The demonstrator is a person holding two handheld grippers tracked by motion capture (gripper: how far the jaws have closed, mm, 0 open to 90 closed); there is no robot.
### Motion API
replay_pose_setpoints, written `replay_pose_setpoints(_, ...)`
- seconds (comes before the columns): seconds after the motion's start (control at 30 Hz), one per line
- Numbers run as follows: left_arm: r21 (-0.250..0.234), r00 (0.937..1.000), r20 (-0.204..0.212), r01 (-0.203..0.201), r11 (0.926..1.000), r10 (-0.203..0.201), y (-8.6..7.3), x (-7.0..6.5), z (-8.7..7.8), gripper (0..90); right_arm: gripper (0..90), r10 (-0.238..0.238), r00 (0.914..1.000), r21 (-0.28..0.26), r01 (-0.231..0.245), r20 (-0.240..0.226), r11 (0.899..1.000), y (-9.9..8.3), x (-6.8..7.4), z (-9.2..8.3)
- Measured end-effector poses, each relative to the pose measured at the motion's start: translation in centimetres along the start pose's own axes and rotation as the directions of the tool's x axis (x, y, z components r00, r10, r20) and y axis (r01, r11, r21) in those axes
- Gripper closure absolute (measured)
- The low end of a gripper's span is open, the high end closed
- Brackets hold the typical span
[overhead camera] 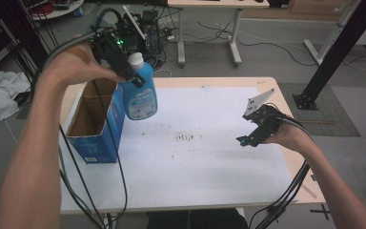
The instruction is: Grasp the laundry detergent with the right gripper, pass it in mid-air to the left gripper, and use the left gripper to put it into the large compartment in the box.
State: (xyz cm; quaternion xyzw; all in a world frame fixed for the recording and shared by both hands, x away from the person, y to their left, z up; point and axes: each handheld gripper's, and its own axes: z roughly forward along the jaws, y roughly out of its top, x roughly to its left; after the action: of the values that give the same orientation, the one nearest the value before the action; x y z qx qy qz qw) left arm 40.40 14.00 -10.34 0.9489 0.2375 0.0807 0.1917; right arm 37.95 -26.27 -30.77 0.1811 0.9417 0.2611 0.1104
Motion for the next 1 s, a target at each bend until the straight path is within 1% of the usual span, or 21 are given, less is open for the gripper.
replay_pose_setpoints(0.03, 0.002, 0.9998, -0.006, 0.018, 0.9998, -0.018, -0.3, 0.3, -0.5, 37.9, 13.1, -0.016, 0.9998, -0.028, 0.016, 0.013, 0.999, -0.1, -0.3, 0.0)
replay_pose_setpoints(0.07, 0.007, 0.9997, -0.015, 0.02, 0.9998, -0.02, -0.5, 0.7, -1.0, 37.9, 13.0, -0.03, 0.9992, -0.027, 0.031, 0.027, 0.999, -0.2, -0.4, 0.0)
replay_pose_setpoints(0.1, 0.001, 0.999, -0.025, 0.038, 0.9993, -0.038, -0.8, 0.9, -1.4, 37.9, 13.1, -0.01, 0.9997, -0.017, 0.01, 0.021, 1.0, -0.2, -0.4, -0.1)
replay_pose_setpoints(0.17, 0.008, 0.9976, -0.04, 0.057, 0.9984, -0.056, -1.3, 1.4, -2.2, 37.9, 13.1, -0.026, 0.9992, -0.025, 0.027, 0.031, 0.999, -0.4, -0.5, 0.0)
replay_pose_setpoints(0.23, 0.01, 0.9958, -0.053, 0.076, 0.9971, -0.075, -1.9, 1.9, -2.9, 38.0, 13.1, -0.014, 0.9996, -0.012, 0.014, 0.026, 1.0, -0.4, -0.6, 0.0)
replay_pose_setpoints(0.27, 0.002, 0.9944, -0.055, 0.09, 0.9959, -0.09, -2.2, 2.1, -3.2, 38.0, 13.0, 0.008, 0.9996, -0.007, -0.008, 0.026, 1.0, -0.5, -0.4, 0.0)
replay_pose_setpoints(0.33, -0.001, 0.9922, -0.067, 0.106, 0.9944, -0.106, -2.8, 2.6, -3.7, 38.0, 13.1, -0.009, 0.9995, -0.001, 0.009, 0.032, 1.0, -0.5, -0.7, 0.1)
replay_pose_setpoints(0.37, -0.005, 0.9904, -0.075, 0.116, 0.9933, -0.116, -3.1, 2.8, -4.0, 38.0, 13.1, -0.008, 0.9994, -0.015, 0.008, 0.033, 1.0, -0.6, -0.7, 0.2)
replay_pose_setpoints(0.4, -0.005, 0.9885, -0.081, 0.128, 0.9918, -0.128, -3.4, 3.0, -4.1, 38.0, 13.1, 0.011, 0.9994, 0.01, -0.011, 0.032, 1.0, -0.6, -0.6, 0.0)
replay_pose_setpoints(0.53, 0.012, 0.9821, -0.094, 0.165, 0.9862, -0.163, -4.6, 3.7, -4.6, 38.1, 13.1, 0.006, 0.9992, -0.003, -0.006, 0.039, 1.0, -0.7, -0.7, 0.2)
replay_pose_setpoints(0.57, 0.009, 0.9796, -0.096, 0.179, 0.9839, -0.177, -4.9, 3.8, -4.6, 38.0, 13.1, 0.02, 0.9991, 0.012, -0.02, 0.038, 1.0, -0.8, -0.7, 0.2)
replay_pose_setpoints(0.6, 0.013, 0.9786, -0.096, 0.184, 0.9828, -0.182, -5.2, 3.9, -4.5, 38.1, 13.1, 0.012, 0.9992, 0.002, -0.012, 0.04, 1.0, -0.8, -0.8, 0.3)
replay_pose_setpoints(0.67, 0.021, 0.9761, -0.107, 0.193, 0.981, -0.189, -5.8, 4.3, -4.6, 38.1, 13.1, 0.014, 0.9991, 0.023, -0.015, 0.04, 1.0, -0.8, -0.7, 0.4)
replay_pose_setpoints(0.7, 0.025, 0.9747, -0.107, 0.2, 0.9795, -0.196, -6.1, 4.4, -4.6, 38.0, 13.0, 0.012, 0.9991, 0.009, -0.012, 0.041, 1.0, -0.9, -0.7, 0.6)
replay_pose_setpoints(0.73, 0.022, 0.9724, -0.111, 0.208, 0.9778, -0.205, -6.3, 4.5, -4.7, 38.0, 13.0, 0.008, 0.9992, 0.021, -0.008, 0.04, 1.0, -0.9, -0.8, 0.5)
replay_pose_setpoints(0.8, 0.021, 0.9698, -0.113, 0.22, 0.9753, -0.216, -6.8, 4.7, -4.7, 38.0, 13.1, 0.027, 0.999, 0.022, -0.028, 0.037, 0.999, -1.0, -0.6, 0.6)
replay_pose_setpoints(0.83, 0.017, 0.968, -0.113, 0.227, 0.9737, -0.224, -7.0, 4.7, -4.7, 38.0, 13.1, 0.026, 0.9989, 0.021, -0.027, 0.04, 0.999, -1.0, -0.6, 0.7)
replay_pose_setpoints(0.87, 0.014, 0.9666, -0.113, 0.233, 0.9724, -0.23, -7.3, 4.8, -4.7, 38.0, 13.1, 0.0, 0.9991, 0.023, -0.001, 0.041, 1.0, -1.0, -0.8, 0.7)
replay_pose_setpoints(0.9, 0.017, 0.9663, -0.112, 0.235, 0.9719, -0.232, -7.5, 4.8, -4.6, 38.0, 13.1, 0.001, 0.9991, 0.009, -0.002, 0.042, 1.0, -1.0, -0.8, 0.9)
replay_pose_setpoints(0.97, 0.012, 0.9634, -0.113, 0.246, 0.9692, -0.243, -7.9, 5.0, -4.5, 38.0, 13.1, 0.021, 0.9991, 0.022, -0.021, 0.038, 1.0, -1.1, -0.7, 0.9)
replay_pose_setpoints(1.0, 0.014, 0.9623, -0.113, 0.251, 0.968, -0.248, -8.1, 5.0, -4.3, 38.0, 13.1, 0.004, 0.9988, 0.026, -0.005, 0.049, 1.0, -1.1, -0.7, 1.0)
